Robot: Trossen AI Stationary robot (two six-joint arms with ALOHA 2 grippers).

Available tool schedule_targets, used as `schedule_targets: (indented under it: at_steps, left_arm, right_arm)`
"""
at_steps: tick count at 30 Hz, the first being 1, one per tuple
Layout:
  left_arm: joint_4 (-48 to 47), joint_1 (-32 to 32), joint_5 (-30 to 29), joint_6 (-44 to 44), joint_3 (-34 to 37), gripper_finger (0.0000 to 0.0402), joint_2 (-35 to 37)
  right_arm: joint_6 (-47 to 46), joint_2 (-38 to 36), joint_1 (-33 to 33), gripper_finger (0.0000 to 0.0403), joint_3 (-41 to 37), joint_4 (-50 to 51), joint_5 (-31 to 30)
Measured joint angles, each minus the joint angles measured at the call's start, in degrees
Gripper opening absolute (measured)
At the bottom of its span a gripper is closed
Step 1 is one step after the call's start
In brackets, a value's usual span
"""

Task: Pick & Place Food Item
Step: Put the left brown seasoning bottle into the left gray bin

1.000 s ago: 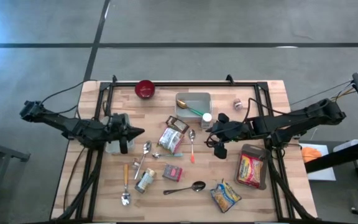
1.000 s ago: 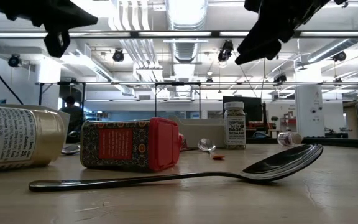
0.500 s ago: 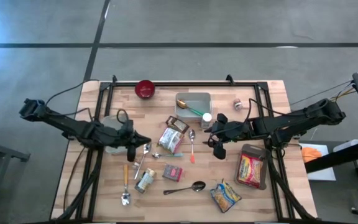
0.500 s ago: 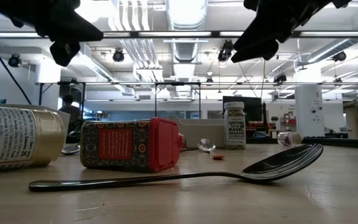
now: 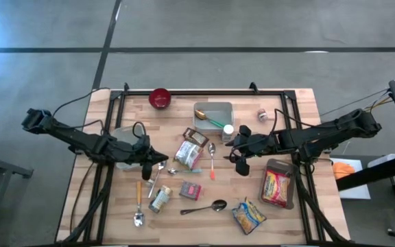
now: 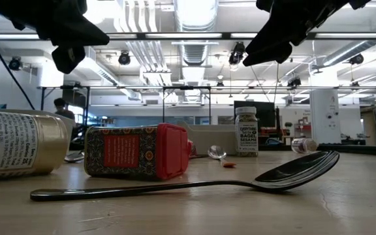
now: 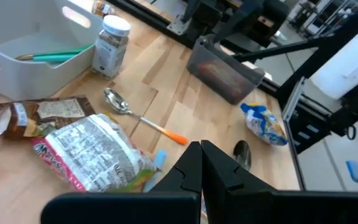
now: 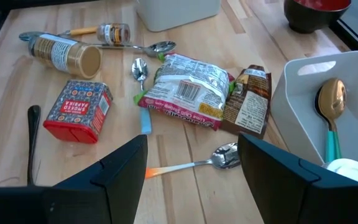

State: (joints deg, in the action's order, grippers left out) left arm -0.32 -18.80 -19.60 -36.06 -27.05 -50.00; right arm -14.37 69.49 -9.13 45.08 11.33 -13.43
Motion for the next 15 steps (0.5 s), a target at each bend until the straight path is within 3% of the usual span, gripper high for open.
schedule_targets:
  at_steps: [3,6,15]
  left_arm:
    - [-0.4,0.2,0.6,-1.6,0.0,0.0001,-0.1]
    - [-0.3,0.2,5.2,-6.5,0.0,0.0014,-0.3]
    - [-0.9,-0.2,17.9,-20.4,-1.2,0.0101,-6.1]
  right_arm:
    - [0.0,0.0,0.0,0.0248,0.0,0.0,0.0]
    - [-0.2,0.0,0.0,0.0248,0.0,0.0,0.0]
    - [-0.6,0.0,0.0,0.0248,0.0,-0.1,0.0]
